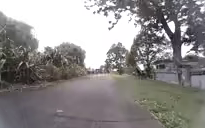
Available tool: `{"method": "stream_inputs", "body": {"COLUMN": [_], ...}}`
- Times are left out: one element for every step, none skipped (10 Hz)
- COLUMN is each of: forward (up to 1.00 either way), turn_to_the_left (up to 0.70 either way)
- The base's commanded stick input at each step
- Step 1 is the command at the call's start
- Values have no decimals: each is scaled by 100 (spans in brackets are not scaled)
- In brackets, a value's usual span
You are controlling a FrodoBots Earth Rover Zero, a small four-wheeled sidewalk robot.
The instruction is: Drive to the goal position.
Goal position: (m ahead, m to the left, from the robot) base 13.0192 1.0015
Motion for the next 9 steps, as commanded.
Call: {"method": "stream_inputs", "body": {"forward": [85,85,85,85,85,85,85,85,85], "turn_to_the_left": [0,0,0,0,0,0,0,0,0]}}
